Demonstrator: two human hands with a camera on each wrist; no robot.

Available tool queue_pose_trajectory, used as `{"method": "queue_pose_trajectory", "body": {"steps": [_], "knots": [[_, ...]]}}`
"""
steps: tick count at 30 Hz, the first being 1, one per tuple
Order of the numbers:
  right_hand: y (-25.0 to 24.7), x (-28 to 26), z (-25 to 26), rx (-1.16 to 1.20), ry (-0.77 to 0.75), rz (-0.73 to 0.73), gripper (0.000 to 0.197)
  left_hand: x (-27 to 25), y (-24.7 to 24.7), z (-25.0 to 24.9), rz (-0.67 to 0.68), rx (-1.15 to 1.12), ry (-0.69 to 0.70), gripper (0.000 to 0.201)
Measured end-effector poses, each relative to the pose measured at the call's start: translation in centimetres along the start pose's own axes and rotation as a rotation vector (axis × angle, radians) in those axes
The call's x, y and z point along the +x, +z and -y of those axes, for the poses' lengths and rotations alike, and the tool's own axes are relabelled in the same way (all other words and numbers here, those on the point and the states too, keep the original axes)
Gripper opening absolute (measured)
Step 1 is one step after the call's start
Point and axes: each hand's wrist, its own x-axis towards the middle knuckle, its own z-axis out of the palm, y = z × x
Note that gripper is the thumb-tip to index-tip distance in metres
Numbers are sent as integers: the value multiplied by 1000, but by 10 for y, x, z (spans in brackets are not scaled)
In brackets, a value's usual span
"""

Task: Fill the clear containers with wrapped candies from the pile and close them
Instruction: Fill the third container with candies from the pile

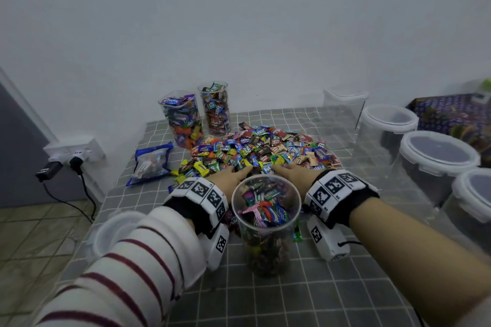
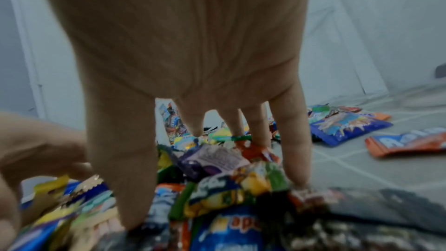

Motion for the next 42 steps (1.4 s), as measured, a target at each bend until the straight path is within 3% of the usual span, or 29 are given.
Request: {"method": "queue_pose_trajectory", "body": {"steps": [2,5,8,10,15,27,30,33,38,42], "knots": [[2,4,1,-34,-19,-5,95,0,2,-1,-34,47,31,83],[-3,-4,7,-6,-55,-62,71,-4,7,-1,-180,44,85,55],[-7,-10,10,-8,-60,-125,37,-9,5,-1,-273,7,46,41],[-7,-13,9,-32,-53,-176,26,-10,3,-1,-280,7,0,37],[-6,-18,1,-3,-14,-293,17,-13,6,4,-363,-102,-31,33],[-18,-42,-9,189,8,-452,19,-30,-4,4,-577,-270,-71,27],[-23,-52,-9,284,-25,-514,10,-41,-6,2,-614,-356,-41,32],[-28,-75,-5,408,-78,-609,5,-55,-5,-1,-667,-428,4,22],[-31,-117,4,475,-183,-716,10,-79,-3,-5,-780,-535,32,31],[-37,-151,16,579,-280,-791,6,-97,-4,-10,-833,-666,80,24]]}}
